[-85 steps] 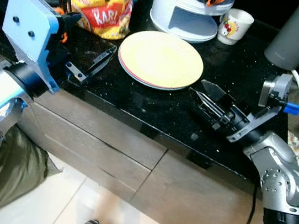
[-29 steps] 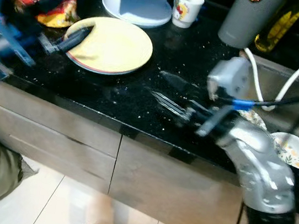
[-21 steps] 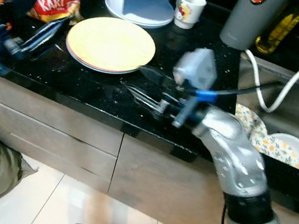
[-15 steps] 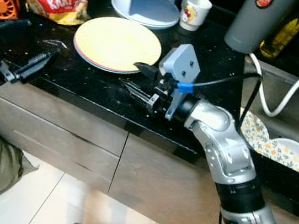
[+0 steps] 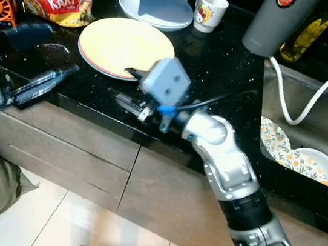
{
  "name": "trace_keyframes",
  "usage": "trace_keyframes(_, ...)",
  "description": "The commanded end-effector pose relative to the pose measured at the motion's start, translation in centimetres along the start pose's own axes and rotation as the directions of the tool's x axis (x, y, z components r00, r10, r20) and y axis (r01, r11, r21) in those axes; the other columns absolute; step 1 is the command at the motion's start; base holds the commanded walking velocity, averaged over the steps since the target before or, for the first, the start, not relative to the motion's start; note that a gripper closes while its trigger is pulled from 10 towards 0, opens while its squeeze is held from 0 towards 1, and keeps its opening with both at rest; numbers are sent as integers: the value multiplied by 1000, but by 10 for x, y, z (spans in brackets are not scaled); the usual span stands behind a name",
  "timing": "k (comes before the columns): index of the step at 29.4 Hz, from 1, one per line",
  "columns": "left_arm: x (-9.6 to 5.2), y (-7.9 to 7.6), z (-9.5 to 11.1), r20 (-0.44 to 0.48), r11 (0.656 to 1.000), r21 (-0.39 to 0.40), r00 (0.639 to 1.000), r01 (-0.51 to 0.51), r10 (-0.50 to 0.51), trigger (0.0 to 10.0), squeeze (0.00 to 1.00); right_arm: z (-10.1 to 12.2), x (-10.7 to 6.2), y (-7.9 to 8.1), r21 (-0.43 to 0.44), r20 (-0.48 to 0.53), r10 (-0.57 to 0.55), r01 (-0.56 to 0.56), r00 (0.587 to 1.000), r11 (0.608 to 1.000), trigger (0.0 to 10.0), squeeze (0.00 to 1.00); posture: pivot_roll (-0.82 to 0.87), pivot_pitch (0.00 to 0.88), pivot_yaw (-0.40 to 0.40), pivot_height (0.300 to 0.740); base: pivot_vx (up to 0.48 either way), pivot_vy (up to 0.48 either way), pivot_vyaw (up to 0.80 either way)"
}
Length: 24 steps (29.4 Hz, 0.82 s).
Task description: Kitchen organization
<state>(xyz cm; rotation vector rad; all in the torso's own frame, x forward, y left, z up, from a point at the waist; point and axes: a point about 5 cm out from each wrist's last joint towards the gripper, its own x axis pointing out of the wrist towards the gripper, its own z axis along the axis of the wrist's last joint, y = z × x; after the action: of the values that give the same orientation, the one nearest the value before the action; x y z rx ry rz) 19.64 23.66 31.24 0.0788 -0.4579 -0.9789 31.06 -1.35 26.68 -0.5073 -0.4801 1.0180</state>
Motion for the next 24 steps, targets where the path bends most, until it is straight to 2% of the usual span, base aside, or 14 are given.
trace_keyframes(1, 0, -16, 6, -13, 994, -37, 994, 105, -106, 10000, 0, -4, 6, -6, -68, -39, -21, 18, 999, 998, 10000, 0, 177, 136, -96, 740, 0, 0, 0)
trace_keyframes(5, -4, -21, 3, -47, 992, -61, 993, 108, -111, 10000, 0, -5, 10, -12, -99, -55, -36, 31, 998, 995, 10000, 8, 187, 138, -101, 740, 0, 0, 0)
trace_keyframes(6, -6, -22, 1, -70, 993, -68, 992, 101, -105, 10000, 0, -5, 11, -15, -119, -62, -43, 35, 997, 992, 10000, 153, 192, 139, -101, 740, 0, 0, 0)
trace_keyframes(7, -9, -23, -1, -100, 994, -77, 991, 82, -89, 10000, 0, -5, 12, -18, -136, -67, -42, 32, 997, 990, 10000, 1000, 198, 139, -106, 740, 0, 0, 0)
trace_keyframes(11, -18, -24, -5, -159, 995, -95, 986, 30, -45, 10000, 0, -4, 16, -24, -187, -76, -51, 36, 996, 982, 10000, 1000, 200, 142, -108, 740, 0, 0, 0)
trace_keyframes(14, -28, -27, -9, -211, 993, -112, 977, -33, 8, 10000, 0, -2, 22, -30, -271, -96, -36, 9, 995, 963, 10000, 1000, 207, 145, -113, 740, 0, 0, 0)
trace_keyframes(15, -29, -27, -10, -220, 992, -114, 975, -48, 22, 10000, 0, -2, 24, -29, -301, -108, -6, -27, 994, 953, 10000, 569, 210, 145, -115, 740, 0, 0, 0)
trace_keyframes(16, -30, -27, -10, -226, 992, -115, 974, -56, 29, 10000, 0, -2, 25, -28, -319, -117, 13, -50, 993, 946, 10000, 569, 210, 145, -115, 740, 0, 0, 0)
trace_keyframes(17, -31, -27, -11, -232, 992, -111, 972, -68, 40, 10000, 0, -2, 26, -28, -331, -122, 25, -64, 992, 942, 10000, 0, 211, 145, -116, 740, 0, 0, 0)
trace_keyframes(24, -34, -24, -14, -236, 989, -98, 968, -110, 85, 10000, 0, -3, 35, -25, -414, -167, 70, -135, 983, 900, 10000, 0, 208, 145, -120, 740, 0, 0, 0)
